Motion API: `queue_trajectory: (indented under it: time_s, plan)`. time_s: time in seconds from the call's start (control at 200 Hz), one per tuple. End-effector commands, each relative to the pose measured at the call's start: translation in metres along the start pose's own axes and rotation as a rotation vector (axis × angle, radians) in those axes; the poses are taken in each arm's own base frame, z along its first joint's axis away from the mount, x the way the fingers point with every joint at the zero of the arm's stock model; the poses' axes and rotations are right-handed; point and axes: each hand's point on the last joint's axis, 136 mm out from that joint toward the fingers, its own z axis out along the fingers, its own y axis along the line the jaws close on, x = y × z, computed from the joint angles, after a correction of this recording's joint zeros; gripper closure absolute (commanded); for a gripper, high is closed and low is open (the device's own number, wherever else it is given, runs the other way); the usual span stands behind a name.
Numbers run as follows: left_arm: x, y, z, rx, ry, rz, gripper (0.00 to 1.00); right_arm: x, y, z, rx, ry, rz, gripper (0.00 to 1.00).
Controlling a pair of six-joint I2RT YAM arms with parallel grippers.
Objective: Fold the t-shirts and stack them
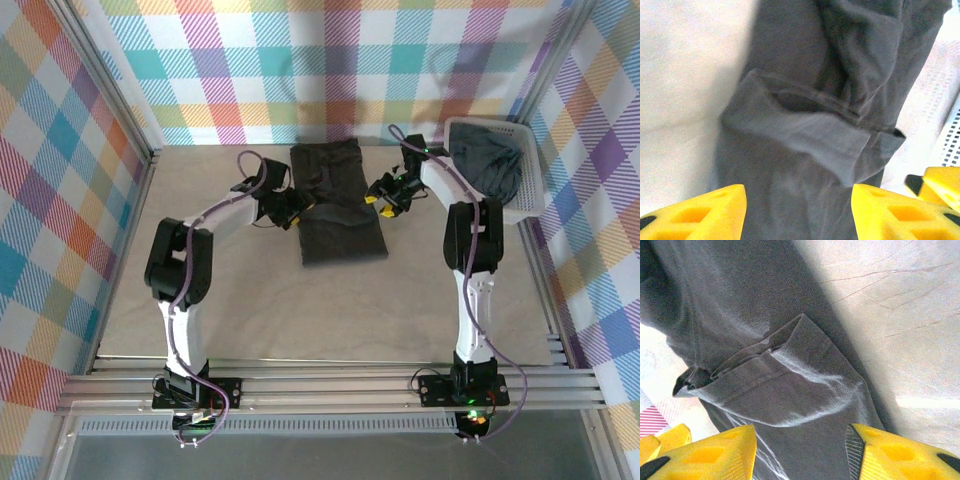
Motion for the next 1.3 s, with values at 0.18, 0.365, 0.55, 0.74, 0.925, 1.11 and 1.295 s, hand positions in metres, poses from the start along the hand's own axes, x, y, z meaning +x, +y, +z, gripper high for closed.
queue_trajectory:
  time_s: [0.18, 0.365, 0.55, 0.74, 0.925, 1.11, 1.295]
  plan:
    - [0.089, 0.047, -0.046, 0.010, 0.016, -0.273, 0.47, 0.067, -0.034, -0.032, -0.021, -0.006, 0.003, 0.48]
    - [0.103, 0.044, -0.016, 0.074, 0.020, -0.439, 0.38, 0.094, -0.065, -0.003, 0.001, 0.094, 0.044, 0.46]
    - [0.111, 0.047, 0.010, 0.055, 0.039, -0.485, 0.41, 0.099, -0.069, 0.020, -0.010, 0.160, 0.054, 0.47]
    - [0.108, 0.051, 0.020, 0.032, 0.025, -0.480, 0.49, 0.096, -0.063, 0.034, 0.007, 0.198, 0.074, 0.56]
    - [0.096, 0.043, 0.025, 0.046, -0.012, -0.453, 0.65, 0.094, -0.058, 0.037, -0.009, 0.195, 0.083, 0.82]
    - [0.088, 0.032, 0.013, 0.054, -0.021, -0.387, 0.95, 0.099, -0.046, 0.014, -0.028, 0.144, 0.081, 1.00]
    - [0.114, 0.035, -0.016, -0.039, 0.082, -0.207, 1.00, 0.132, -0.050, -0.001, -0.050, 0.172, 0.104, 1.00]
